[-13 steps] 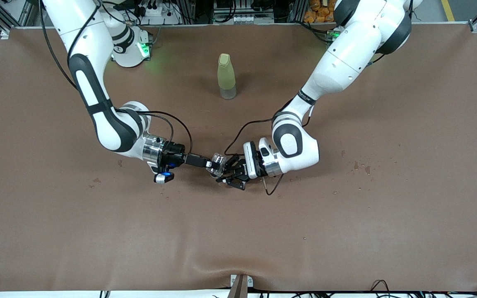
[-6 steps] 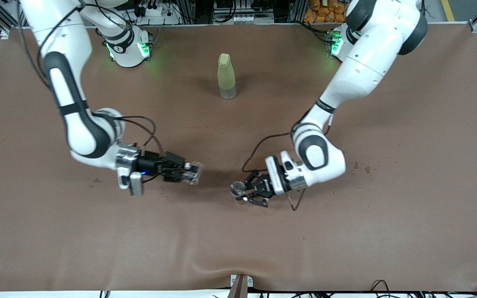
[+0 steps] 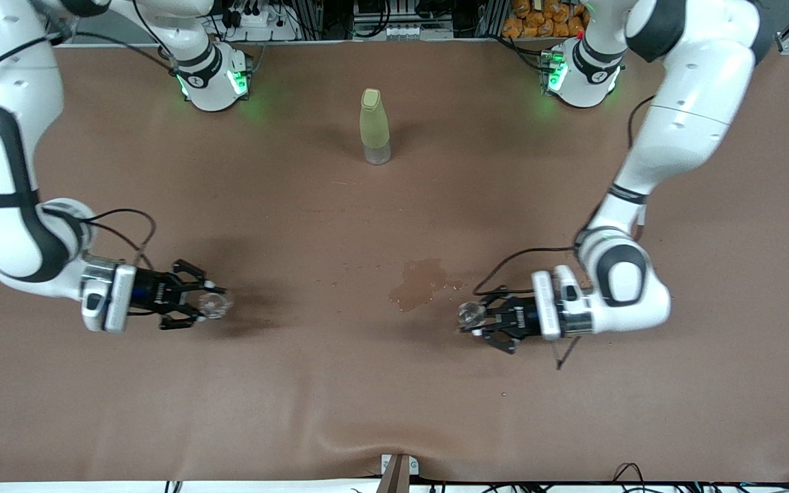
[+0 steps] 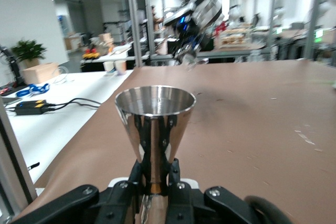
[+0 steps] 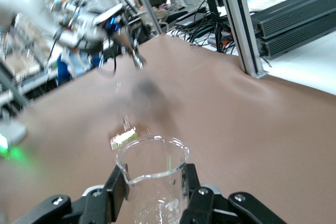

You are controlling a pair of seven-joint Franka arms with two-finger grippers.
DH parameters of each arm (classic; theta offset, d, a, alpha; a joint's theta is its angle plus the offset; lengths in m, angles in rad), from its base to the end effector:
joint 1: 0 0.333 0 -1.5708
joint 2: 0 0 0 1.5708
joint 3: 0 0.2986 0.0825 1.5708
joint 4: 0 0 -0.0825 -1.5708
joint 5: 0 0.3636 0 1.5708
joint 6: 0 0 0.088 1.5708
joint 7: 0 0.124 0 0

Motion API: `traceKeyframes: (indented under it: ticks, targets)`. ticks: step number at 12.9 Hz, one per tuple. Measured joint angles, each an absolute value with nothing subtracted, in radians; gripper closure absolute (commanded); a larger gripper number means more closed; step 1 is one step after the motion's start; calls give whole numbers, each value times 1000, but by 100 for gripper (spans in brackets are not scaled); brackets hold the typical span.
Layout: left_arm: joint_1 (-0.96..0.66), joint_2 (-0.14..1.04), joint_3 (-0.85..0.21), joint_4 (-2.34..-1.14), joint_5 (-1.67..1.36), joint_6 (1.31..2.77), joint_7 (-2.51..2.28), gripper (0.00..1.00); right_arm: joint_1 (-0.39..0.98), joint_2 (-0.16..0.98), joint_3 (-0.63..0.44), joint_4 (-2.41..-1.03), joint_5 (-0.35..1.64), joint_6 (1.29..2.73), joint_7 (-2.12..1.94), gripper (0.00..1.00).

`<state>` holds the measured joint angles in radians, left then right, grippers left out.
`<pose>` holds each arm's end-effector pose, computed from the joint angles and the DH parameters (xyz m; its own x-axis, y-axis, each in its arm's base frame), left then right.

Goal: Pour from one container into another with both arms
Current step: 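Carry the beaker back with the right gripper while the left gripper returns the jigger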

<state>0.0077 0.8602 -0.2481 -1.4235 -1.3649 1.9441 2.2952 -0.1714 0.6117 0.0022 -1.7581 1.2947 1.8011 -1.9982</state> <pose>0.6716 -0.2111 0.2219 -0.0663 -0.2037 0.9768 -0.9978 0.0085 -0.0660 0.6191 -0.0077 0.2263 0.3799 0.2779 0.8823 0.9162 -0.2446 -0.3175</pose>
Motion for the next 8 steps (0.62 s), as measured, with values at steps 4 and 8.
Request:
traceKeyframes:
  ticks: [4, 8]
  targets:
    - [201, 860, -246, -1438, -1174, 1696, 2310, 100, -421, 722, 1, -1702, 1103, 1612, -2213, 85]
    - [389, 862, -245, -1511, -1036, 1566, 2443, 100, -565, 807, 2, -1644, 1011, 1464, -2412, 85]
